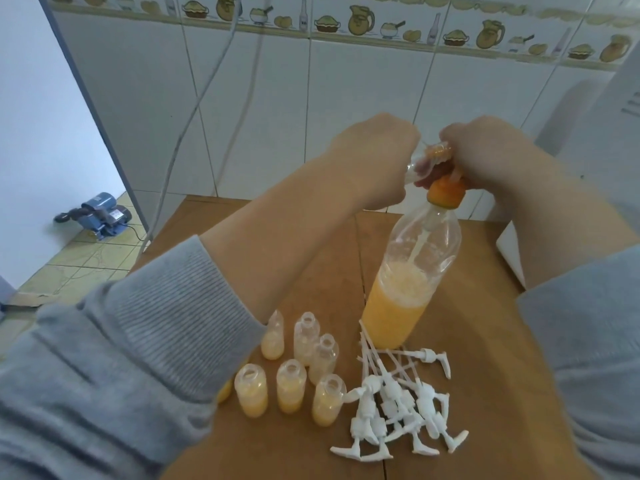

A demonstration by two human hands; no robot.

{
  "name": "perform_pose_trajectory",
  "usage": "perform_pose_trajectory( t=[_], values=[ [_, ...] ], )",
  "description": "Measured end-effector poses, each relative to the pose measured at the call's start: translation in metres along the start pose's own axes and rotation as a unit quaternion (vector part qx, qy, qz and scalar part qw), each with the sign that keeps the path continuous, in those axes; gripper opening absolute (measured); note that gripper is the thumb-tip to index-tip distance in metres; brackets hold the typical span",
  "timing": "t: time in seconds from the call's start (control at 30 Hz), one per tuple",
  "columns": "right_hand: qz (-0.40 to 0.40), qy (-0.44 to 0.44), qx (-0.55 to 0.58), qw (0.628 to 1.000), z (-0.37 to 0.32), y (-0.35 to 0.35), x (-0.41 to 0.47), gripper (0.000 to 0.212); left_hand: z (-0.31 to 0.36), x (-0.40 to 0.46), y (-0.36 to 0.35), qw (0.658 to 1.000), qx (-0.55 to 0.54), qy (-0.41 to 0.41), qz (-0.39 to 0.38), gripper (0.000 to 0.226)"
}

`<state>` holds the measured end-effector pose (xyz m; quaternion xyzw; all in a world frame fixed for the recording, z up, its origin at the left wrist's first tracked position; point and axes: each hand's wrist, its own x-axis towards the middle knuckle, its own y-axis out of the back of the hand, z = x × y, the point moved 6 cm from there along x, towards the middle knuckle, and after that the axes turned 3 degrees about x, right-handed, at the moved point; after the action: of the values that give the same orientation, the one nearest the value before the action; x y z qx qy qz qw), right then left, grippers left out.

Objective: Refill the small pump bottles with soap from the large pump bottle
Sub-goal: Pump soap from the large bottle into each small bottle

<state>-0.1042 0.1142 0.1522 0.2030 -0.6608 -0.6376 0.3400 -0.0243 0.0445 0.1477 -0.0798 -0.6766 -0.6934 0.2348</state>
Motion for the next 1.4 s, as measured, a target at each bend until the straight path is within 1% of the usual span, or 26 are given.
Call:
perform_pose_trajectory(
  t=[0.1, 0.23, 0.37, 0.43, 0.47, 0.57, 0.67, 0.73, 0.8, 0.87, 0.9, 0.97, 1.07, 1.13, 1.2, 1.27, 1.3, 1.33, 1.4],
  values=[
    [0.007, -0.029, -0.026, 0.999, 0.001, -0.008, -0.001, 0.016, 0.000, -0.004, -0.008, 1.000, -0.005, 0.006, -0.009, 0.020],
    [-0.019, -0.034, -0.012, 0.999, -0.001, -0.016, -0.008, 0.020, 0.001, -0.006, -0.016, 1.000, 0.007, 0.006, -0.023, 0.019],
    [-0.022, -0.017, 0.035, 0.999, -0.002, -0.001, -0.010, 0.006, 0.005, -0.002, -0.002, 0.999, 0.034, 0.000, 0.014, 0.020],
    [-0.032, -0.020, 0.067, 0.997, 0.000, 0.003, -0.009, 0.002, 0.007, 0.000, 0.002, 0.999, 0.038, -0.001, 0.025, 0.021],
    [-0.027, -0.022, 0.065, 0.997, 0.000, 0.003, -0.009, 0.002, 0.006, 0.000, 0.002, 0.999, 0.037, 0.000, 0.027, 0.021],
    [0.000, -0.037, 0.020, 0.999, -0.001, -0.002, -0.009, 0.015, 0.001, -0.002, -0.006, 1.000, 0.024, 0.010, 0.013, 0.021],
    [-0.022, -0.046, 0.002, 0.999, -0.006, -0.010, -0.013, 0.021, -0.001, -0.005, -0.017, 1.000, 0.011, 0.008, -0.019, 0.022],
    [-0.027, -0.039, 0.027, 0.999, -0.005, -0.008, -0.012, 0.016, -0.002, -0.005, -0.016, 1.000, 0.011, 0.007, -0.020, 0.021],
    [-0.022, -0.043, 0.073, 0.996, -0.004, 0.000, -0.011, 0.009, -0.002, -0.002, -0.007, 1.000, 0.014, 0.004, -0.004, 0.021],
    [-0.016, -0.043, 0.124, 0.991, -0.004, 0.004, -0.009, 0.008, -0.002, 0.000, -0.001, 1.000, 0.019, 0.005, 0.019, 0.021],
    [-0.008, -0.051, 0.146, 0.988, -0.002, 0.005, -0.009, 0.011, -0.003, 0.000, 0.000, 0.999, 0.022, 0.005, 0.026, 0.021],
    [0.003, -0.064, 0.127, 0.990, 0.000, 0.002, -0.007, 0.014, -0.003, 0.000, -0.006, 1.000, 0.017, 0.006, 0.019, 0.021],
    [-0.021, -0.070, 0.035, 0.997, -0.002, -0.010, -0.008, 0.023, -0.002, -0.003, -0.019, 1.000, 0.006, 0.007, -0.016, 0.023],
    [-0.034, -0.060, 0.024, 0.997, -0.002, -0.011, -0.009, 0.025, -0.002, -0.003, -0.020, 1.000, 0.010, -0.001, -0.025, 0.023],
    [-0.038, -0.070, 0.067, 0.995, 0.000, -0.007, -0.011, 0.021, -0.002, -0.002, -0.015, 1.000, 0.015, -0.008, -0.015, 0.023],
    [-0.028, -0.059, 0.127, 0.990, -0.001, 0.000, -0.014, 0.008, 0.001, 0.000, -0.006, 1.000, 0.012, -0.010, 0.005, 0.021],
    [-0.017, -0.067, 0.149, 0.986, 0.002, 0.005, -0.015, 0.009, 0.002, 0.001, -0.002, 1.000, 0.014, -0.012, 0.016, 0.020],
    [-0.006, -0.065, 0.149, 0.987, 0.003, 0.007, -0.015, 0.011, 0.004, 0.001, -0.001, 1.000, 0.018, -0.013, 0.023, 0.019],
    [-0.001, -0.066, 0.093, 0.994, 0.003, 0.004, -0.013, 0.009, 0.005, -0.002, -0.003, 0.999, 0.021, -0.005, 0.026, 0.018]
  ],
)
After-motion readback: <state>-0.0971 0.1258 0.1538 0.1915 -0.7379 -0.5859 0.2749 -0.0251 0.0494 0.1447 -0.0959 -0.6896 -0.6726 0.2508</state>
